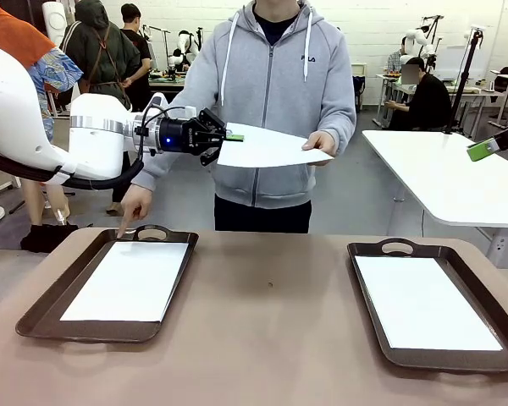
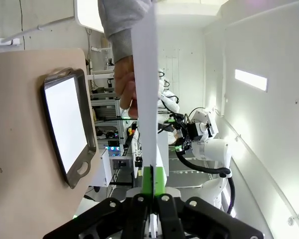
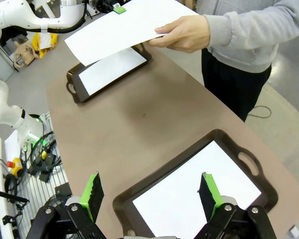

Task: Sort the A4 documents.
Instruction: Receive the A4 Paper.

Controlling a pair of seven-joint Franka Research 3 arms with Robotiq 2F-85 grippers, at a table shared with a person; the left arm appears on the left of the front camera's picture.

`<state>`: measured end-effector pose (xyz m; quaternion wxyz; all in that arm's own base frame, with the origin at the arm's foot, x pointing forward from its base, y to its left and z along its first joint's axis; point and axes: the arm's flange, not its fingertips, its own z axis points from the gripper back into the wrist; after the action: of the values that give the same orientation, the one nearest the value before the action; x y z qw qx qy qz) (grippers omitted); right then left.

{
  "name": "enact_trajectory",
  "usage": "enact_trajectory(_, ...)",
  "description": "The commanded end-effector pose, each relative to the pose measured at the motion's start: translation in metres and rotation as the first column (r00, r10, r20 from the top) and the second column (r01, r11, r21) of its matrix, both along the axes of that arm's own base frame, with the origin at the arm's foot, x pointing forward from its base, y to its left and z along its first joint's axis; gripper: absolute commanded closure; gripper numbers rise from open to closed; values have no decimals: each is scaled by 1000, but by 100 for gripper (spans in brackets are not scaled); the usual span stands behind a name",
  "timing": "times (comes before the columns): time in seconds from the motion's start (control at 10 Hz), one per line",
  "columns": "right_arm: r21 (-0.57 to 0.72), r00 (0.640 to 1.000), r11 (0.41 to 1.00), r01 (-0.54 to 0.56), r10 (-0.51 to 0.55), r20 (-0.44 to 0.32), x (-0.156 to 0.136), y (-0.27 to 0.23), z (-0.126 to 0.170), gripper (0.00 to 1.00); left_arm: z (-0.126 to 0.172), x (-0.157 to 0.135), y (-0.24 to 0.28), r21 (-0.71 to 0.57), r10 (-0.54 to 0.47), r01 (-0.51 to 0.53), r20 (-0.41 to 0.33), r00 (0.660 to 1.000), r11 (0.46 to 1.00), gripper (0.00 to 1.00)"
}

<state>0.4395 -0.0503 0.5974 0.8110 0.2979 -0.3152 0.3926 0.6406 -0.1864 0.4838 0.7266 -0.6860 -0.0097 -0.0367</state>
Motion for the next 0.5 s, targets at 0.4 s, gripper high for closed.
enact_trajectory(0.4, 0, 1000, 1000, -3, 3, -5, -1, 1, -1, 0, -1, 1, -1, -10, 13, -13, -6, 1000, 1000, 100)
